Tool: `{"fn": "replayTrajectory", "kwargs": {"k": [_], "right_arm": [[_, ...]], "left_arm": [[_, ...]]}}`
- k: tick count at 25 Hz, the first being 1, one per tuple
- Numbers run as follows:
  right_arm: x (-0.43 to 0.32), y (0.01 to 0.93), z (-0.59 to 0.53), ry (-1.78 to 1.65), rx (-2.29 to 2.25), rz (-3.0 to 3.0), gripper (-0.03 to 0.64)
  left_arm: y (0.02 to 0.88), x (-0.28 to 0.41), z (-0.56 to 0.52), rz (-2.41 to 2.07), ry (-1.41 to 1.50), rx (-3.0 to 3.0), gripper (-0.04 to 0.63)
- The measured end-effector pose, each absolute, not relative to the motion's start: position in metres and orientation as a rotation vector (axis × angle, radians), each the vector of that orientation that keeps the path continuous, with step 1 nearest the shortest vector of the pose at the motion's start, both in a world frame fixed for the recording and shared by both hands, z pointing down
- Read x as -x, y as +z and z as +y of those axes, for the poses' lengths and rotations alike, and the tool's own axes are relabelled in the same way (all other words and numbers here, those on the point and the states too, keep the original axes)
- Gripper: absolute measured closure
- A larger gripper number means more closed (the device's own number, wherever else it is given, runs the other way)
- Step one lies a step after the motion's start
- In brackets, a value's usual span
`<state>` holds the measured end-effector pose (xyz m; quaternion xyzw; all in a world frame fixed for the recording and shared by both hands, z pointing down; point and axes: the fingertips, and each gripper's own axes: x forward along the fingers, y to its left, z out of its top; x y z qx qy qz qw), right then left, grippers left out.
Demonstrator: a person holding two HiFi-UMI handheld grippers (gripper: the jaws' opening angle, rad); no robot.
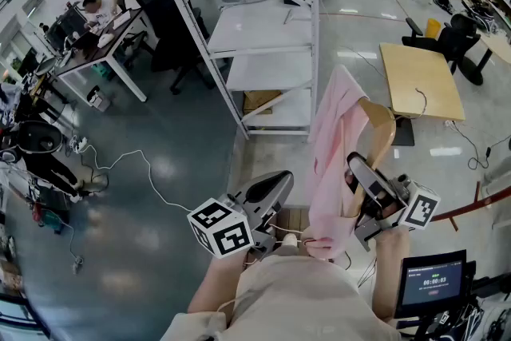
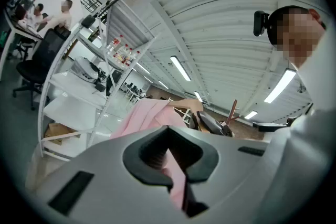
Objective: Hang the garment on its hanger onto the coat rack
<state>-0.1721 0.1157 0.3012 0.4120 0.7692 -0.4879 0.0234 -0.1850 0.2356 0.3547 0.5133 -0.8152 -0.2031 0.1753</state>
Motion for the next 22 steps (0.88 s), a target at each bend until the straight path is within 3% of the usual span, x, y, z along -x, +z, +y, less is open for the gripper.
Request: {"fn": "replayTrajectory", "kwargs": {"k": [9, 22], "right_arm": [[0.21, 0.309, 0.087, -1.457, -1.062, 2.466, 0.571], [0.209, 0.285, -0.015, -1.373, -0.857, 2.48, 0.571]], "left_arm": [[0.351, 0.231, 0.188, -2.144, -0.503, -1.657, 0.589], [0.332, 0.213, 0.051, -1.933, -0.358, -1.987, 0.589]]}}
